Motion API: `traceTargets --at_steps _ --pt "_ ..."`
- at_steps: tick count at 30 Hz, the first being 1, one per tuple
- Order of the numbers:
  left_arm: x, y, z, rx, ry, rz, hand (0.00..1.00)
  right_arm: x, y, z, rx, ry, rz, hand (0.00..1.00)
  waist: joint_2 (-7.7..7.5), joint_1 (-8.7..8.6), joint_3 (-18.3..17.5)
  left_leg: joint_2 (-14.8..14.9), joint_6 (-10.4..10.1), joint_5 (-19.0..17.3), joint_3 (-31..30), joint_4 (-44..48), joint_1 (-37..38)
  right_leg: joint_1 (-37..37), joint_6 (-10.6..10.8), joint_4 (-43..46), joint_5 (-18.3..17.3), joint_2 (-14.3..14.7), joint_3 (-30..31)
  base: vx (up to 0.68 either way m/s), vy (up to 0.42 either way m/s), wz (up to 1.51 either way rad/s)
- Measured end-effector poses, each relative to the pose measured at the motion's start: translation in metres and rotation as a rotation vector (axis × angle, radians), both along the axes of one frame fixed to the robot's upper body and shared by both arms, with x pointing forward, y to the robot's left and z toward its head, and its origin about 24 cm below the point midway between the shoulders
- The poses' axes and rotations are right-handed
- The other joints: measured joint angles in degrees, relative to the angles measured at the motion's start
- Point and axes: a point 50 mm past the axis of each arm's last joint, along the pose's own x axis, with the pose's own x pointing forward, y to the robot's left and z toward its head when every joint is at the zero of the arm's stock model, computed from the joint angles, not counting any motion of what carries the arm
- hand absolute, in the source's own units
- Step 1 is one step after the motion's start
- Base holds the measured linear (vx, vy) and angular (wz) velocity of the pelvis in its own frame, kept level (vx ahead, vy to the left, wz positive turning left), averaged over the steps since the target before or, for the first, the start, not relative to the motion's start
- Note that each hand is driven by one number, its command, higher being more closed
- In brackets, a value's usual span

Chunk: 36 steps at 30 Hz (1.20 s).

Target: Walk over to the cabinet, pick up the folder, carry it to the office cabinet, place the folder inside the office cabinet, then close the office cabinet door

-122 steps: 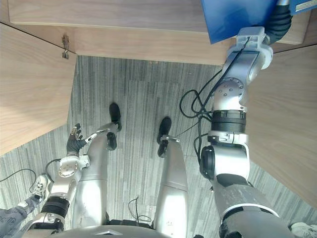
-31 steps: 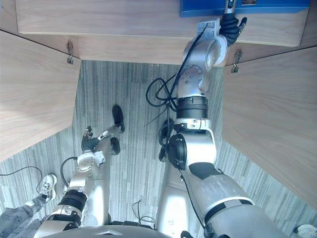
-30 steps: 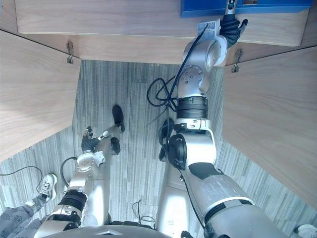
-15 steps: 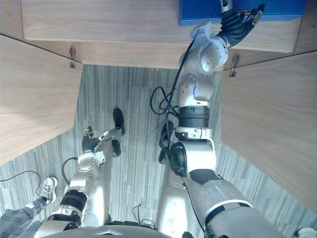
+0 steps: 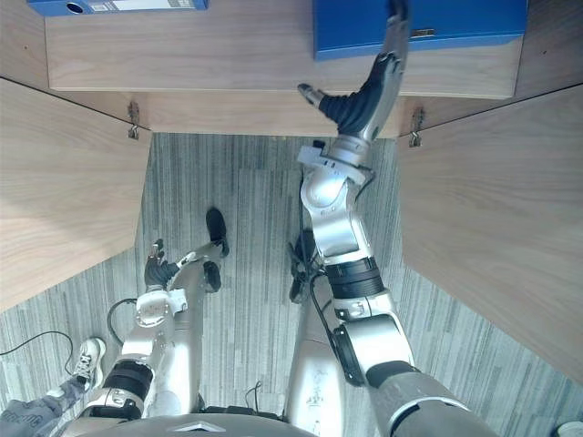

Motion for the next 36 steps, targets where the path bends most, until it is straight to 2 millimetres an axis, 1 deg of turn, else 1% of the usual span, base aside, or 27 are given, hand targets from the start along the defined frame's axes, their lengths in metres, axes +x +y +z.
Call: traceTargets --at_steps 2,5,7,8,11,15,18,21,25,27,29,34,36 --pt "0.0 0.001 0.0 0.002 0.0 0.0 0.0 0.0 0.002 -0.006 -0.1 0.034 -0.004 1.0 -0.04 0.06 0.0 0.0 0.0 0.0 -0.2 0.2 0.2 0.4 0.0 0.3 0.0 -0.1 -0.2 0.04 -0.024 0.02" --pt "0.0 0.006 0.0 0.012 -0.001 -0.006 0.0 0.006 0.005 -0.016 -0.214 0.094 -0.009 1.0 -1.07 -0.01 -0.5 0.0 -0.1 -0.3 -0.1 0.8 0.4 0.4 0.0 1.0 -0.5 -0.3 -0.3 0.02 -0.034 0.02" --pt "0.0 0.008 0.0 0.019 -0.001 -0.004 0.0 0.008 0.005 -0.023 -0.243 0.131 -0.008 1.0 -1.79 0.04 -0.8 -0.2 -0.2 -0.4 -0.2 0.9 0.6 0.4 -0.1 1.4 -0.9 -0.5 -0.5 0.0 -0.034 0.07" --pt "-0.001 0.01 -0.001 0.025 0.004 -0.003 0.0 0.009 0.005 -0.028 -0.261 0.152 -0.009 1.0 -2.15 0.04 -1.0 -0.3 -0.5 -0.6 -0.2 0.9 0.6 0.4 -0.1 1.7 -1.1 -0.6 -0.7 0.0 -0.027 0.06" --pt "-0.002 0.012 -0.004 0.031 0.016 -0.005 0.0 0.011 0.002 -0.03 -0.32 0.181 -0.011 1.0 -2.41 0.14 -1.0 -0.5 -0.5 -0.6 -0.2 0.9 0.5 0.4 -0.2 2.0 -1.3 -0.9 -0.9 0.01 -0.027 0.06" --pt "-0.007 0.016 -0.008 0.034 0.032 0.005 0.0 0.015 0.006 -0.029 -0.331 0.193 0.003 1.0 -2.53 0.05 -0.9 -0.5 -0.5 -0.6 -0.4 1.0 0.2 0.2 -0.1 1.9 -1.3 -1.1 -1.0 0.02 -0.011 0.01" --pt "-0.007 0.02 -0.007 0.034 0.026 0.022 0.0 0.024 0.007 -0.02 -0.302 0.208 0.034 1.0 -2.56 0.2 -0.9 -0.5 -0.2 -0.4 -0.6 1.2 -0.8 -0.7 -0.1 2.2 -1.3 -1.1 -1.1 0.01 -0.008 0.01" --pt "-0.006 0.025 -0.005 0.042 0.012 0.034 0.0 0.031 0.009 -0.003 -0.23 0.19 0.087 1.0 -2.57 0.14 -0.9 -0.5 -0.1 -0.4 -0.8 2.1 -2.2 -1.9 -0.1 3.0 -1.5 -1.2 -1.1 0.0 0.0 0.0" --pt "-0.006 0.026 -0.003 0.046 0.003 0.035 0.0 0.039 0.004 0.014 -0.19 0.177 0.102 1.0 -2.59 0.38 -0.9 -0.5 -0.1 -0.8 -1.3 3.1 -2.9 -2.2 -0.1 3.9 -1.9 -1.4 -1.2 0.02 -0.018 0.04" --pt "-0.005 0.029 -0.001 0.055 -0.009 0.037 0.0 0.041 0.003 0.028 -0.174 0.151 0.109 1.0 -2.59 0.38 -0.9 -0.5 -0.2 -1.2 -1.5 3.9 -4.3 -3.6 -0.3 5.0 -2.3 -1.5 -1.3 -0.02 -0.022 0.04" --pt "-0.005 0.032 0.0 0.062 -0.014 0.039 0.0 0.044 0.001 0.034 -0.147 0.15 0.119 1.0 -2.59 0.37 -0.9 -0.6 -0.2 -1.2 -1.7 4.5 -5.3 -4.6 -0.3 5.6 -2.4 -1.8 -1.4 -0.01 -0.023 0.05" --pt "-0.005 0.036 0.001 0.066 -0.017 0.049 0.0 0.052 -0.012 0.038 -0.1 0.184 0.105 1.0 -2.6 0.61 -0.8 -0.6 0.1 -1.3 -2.0 6.2 -7.3 -6.0 -0.1 6.9 -2.6 -1.9 -1.4 0.0 -0.004 0.01" --pt "-0.003 0.037 0.004 0.065 -0.034 0.057 0.0 0.057 -0.019 0.035 -0.061 0.216 0.097 1.0 -2.6 0.45 -0.7 -0.6 0.2 -1.9 -2.9 7.7 -8.6 -6.6 0.0 7.9 -3.2 -2.0 -1.8 0.0 -0.013 0.07"
